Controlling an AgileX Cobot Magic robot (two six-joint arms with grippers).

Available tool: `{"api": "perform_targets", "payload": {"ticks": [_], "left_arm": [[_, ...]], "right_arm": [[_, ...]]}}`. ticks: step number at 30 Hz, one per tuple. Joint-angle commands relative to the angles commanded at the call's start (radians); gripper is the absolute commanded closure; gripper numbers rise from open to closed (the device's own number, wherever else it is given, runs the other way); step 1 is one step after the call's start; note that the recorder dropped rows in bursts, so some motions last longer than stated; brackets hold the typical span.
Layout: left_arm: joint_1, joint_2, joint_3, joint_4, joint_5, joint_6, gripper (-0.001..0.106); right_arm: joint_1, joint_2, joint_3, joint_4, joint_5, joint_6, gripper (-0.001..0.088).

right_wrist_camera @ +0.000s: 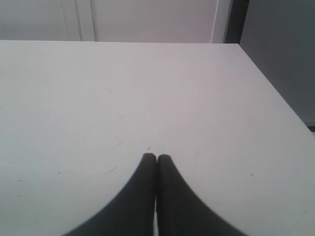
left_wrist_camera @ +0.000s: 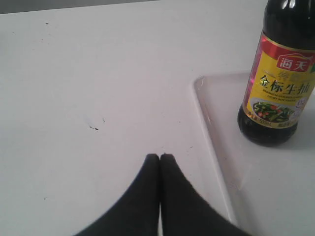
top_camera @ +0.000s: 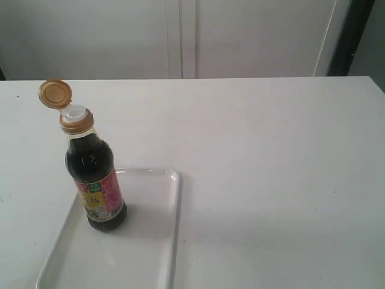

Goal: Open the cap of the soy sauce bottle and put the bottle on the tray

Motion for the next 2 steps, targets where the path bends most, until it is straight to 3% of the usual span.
{"api": "perform_targets", "payload": {"ticks": [2], "left_arm": [[0.000, 0.000, 0.000, 0.000, 0.000, 0.000, 0.105]], "right_arm": [[0.000, 0.000, 0.000, 0.000, 0.000, 0.000, 0.0868]]}}
